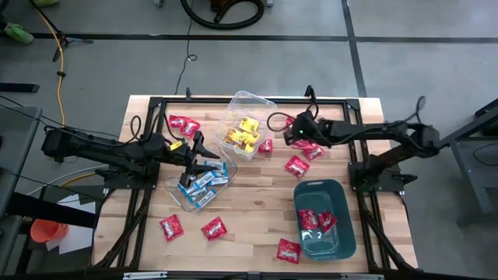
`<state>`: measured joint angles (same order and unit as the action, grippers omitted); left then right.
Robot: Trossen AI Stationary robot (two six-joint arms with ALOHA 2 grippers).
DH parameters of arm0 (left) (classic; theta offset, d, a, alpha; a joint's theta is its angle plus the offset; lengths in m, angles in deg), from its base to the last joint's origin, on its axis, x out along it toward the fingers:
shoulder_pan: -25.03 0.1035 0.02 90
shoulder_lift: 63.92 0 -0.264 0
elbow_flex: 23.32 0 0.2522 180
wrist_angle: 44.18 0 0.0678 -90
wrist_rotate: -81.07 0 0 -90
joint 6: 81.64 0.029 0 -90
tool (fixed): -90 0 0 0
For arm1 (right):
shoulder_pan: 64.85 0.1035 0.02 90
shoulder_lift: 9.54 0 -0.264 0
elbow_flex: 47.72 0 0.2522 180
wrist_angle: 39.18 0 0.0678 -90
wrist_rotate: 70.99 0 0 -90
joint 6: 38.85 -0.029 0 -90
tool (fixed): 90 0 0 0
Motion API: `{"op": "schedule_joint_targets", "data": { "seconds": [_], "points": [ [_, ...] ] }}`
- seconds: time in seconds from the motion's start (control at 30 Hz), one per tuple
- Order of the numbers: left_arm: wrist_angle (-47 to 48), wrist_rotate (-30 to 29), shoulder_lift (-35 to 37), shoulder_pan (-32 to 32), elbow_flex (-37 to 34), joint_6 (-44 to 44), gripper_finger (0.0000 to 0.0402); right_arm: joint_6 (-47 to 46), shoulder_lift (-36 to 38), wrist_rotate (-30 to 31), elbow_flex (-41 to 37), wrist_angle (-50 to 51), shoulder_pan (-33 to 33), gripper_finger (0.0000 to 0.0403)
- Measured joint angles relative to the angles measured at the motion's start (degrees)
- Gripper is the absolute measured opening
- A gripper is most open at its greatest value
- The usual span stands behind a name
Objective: Sort candy
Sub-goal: Put the red candy into the blue bin
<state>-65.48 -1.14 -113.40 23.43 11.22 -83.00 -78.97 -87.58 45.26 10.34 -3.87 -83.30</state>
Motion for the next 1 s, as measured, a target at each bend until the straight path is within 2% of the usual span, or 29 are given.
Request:
{"op": "schedule_joint_targets", "data": {
  "seconds": [0.1, 0.23, 0.33, 0.5, 0.8, 0.9, 1.0],
  "points": [
    [0.6, 0.0, 0.0, 0.0, 0.0, 0.0, 0.0154, 0.1, -3.8, -1.5, -3.4, -9.5, -3.1, 0.0161],
    [0.7, 0.0, 0.0, 0.0, 0.0, 0.1, 0.0154, 0.3, -9.5, -1.6, -3.7, -16.1, -5.1, 0.0161],
    [0.7, -0.2, 0.0, 0.0, 0.0, 0.1, 0.0154, 2.1, -14.3, -1.7, -1.7, -16.5, -5.2, 0.0161],
    [0.9, -0.6, 0.0, 0.0, 0.0, 0.1, 0.0154, 4.5, -20.7, 2.5, 2.4, -16.0, -5.2, 0.0161],
    [4.2, -0.6, 0.0, 0.0, 0.0, -0.3, 0.0154, 6.0, -25.5, 8.1, 5.6, -10.9, -5.2, 0.0159],
    [4.4, -0.6, 0.0, 0.0, 0.0, -1.6, 0.0154, 6.0, -25.5, 9.8, 5.6, -7.9, -5.1, 0.0131],
    [4.4, -0.6, 0.0, 0.0, 0.0, -1.6, 0.0154, 7.3, -25.3, 10.8, 5.6, -5.8, -4.5, 0.0053]
  ]
}}
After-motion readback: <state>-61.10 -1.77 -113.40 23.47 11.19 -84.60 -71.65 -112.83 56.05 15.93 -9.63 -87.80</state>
